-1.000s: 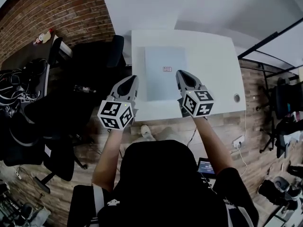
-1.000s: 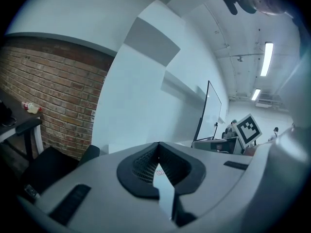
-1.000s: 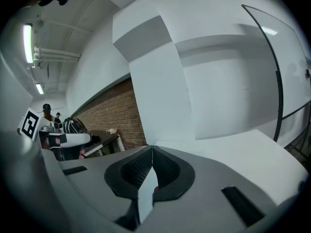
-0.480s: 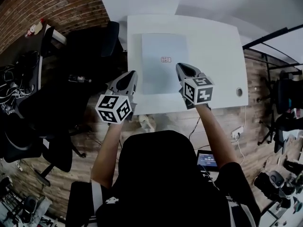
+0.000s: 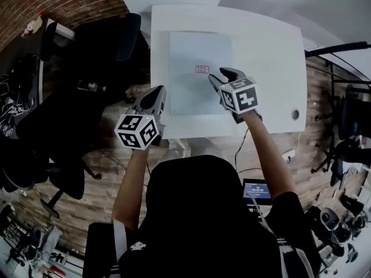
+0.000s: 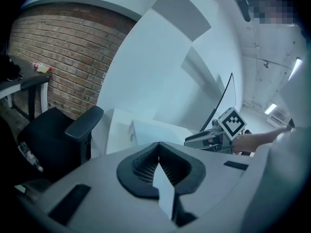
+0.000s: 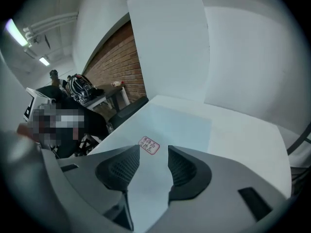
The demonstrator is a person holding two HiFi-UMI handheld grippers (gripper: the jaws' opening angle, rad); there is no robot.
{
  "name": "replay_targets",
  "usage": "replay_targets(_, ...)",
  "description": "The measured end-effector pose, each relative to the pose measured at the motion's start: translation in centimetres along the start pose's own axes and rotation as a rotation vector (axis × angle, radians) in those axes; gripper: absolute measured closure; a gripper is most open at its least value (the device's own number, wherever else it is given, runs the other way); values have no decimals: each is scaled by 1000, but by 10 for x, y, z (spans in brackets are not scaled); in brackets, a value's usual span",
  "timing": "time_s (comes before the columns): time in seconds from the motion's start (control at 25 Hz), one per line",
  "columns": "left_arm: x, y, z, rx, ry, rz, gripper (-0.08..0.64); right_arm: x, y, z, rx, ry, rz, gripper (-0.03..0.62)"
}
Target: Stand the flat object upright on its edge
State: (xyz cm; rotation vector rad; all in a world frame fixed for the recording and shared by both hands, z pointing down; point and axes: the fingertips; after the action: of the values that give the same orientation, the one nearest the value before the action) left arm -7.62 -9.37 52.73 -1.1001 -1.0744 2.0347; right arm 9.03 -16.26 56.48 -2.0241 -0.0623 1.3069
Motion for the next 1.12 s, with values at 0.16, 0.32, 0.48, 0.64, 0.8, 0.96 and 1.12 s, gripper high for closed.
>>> replay_targets(0.16,-7,-16,9,29,32,29,548,-16,1,-19,17,-22,44,347)
replay_targets(0.32,-15,-27,12,65,18,46,548,-28,1,-37,9,-39,79,333)
replay_targets(0.48,-18,-33,14,92,2,59,548,-32,0,-51,16,-82,111,330)
replay_targets(0.64,-23,-38,14,106,-13,72,548,-38,-8,-57,33,-97,150,325)
replay_targets(0.8,-20,-37,20,142,-19,50,548,-42,-8,-55,47,-83,162,325)
replay_targets(0.96,-17,-41,26,164,-7,49,548,-45,-8,-53,57,-73,164,327)
replay_targets(1.12,-16,-41,22,180,-15,42,546,-44,-4,-47,105,-72,166,328)
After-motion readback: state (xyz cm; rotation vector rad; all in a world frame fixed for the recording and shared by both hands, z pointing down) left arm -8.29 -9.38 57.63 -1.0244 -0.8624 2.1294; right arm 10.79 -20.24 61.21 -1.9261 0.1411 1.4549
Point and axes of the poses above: the fingertips, and each gripper's own axes: x backward along the fingers, z to its left, y out of its top, and after that the axes turned 9 degrees about -x, right-handed
